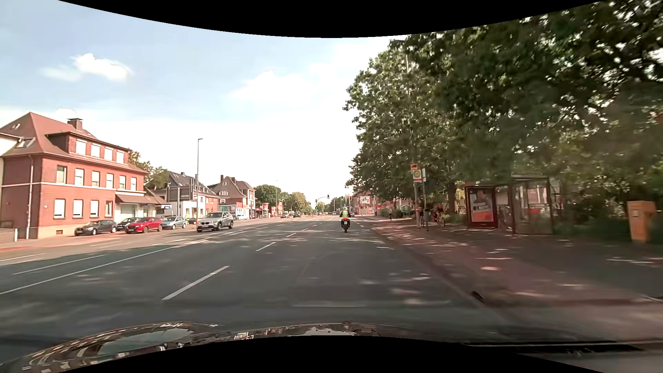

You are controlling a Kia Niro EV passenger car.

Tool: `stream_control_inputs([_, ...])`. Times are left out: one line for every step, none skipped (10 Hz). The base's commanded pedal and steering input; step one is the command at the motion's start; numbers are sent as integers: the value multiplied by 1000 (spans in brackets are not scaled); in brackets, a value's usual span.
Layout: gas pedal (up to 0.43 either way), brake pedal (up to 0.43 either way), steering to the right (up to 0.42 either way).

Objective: Follow the waypoints while adhering to traffic rules and regulations

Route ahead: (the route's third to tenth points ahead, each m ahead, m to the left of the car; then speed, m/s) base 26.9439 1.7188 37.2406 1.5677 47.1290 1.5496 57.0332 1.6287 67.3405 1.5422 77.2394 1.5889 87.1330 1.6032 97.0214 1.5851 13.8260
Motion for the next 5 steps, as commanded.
stream_control_inputs([197, 0, 0])
stream_control_inputs([189, 0, 0])
stream_control_inputs([177, 0, 0])
stream_control_inputs([177, 0, 1])
stream_control_inputs([177, 0, 1])
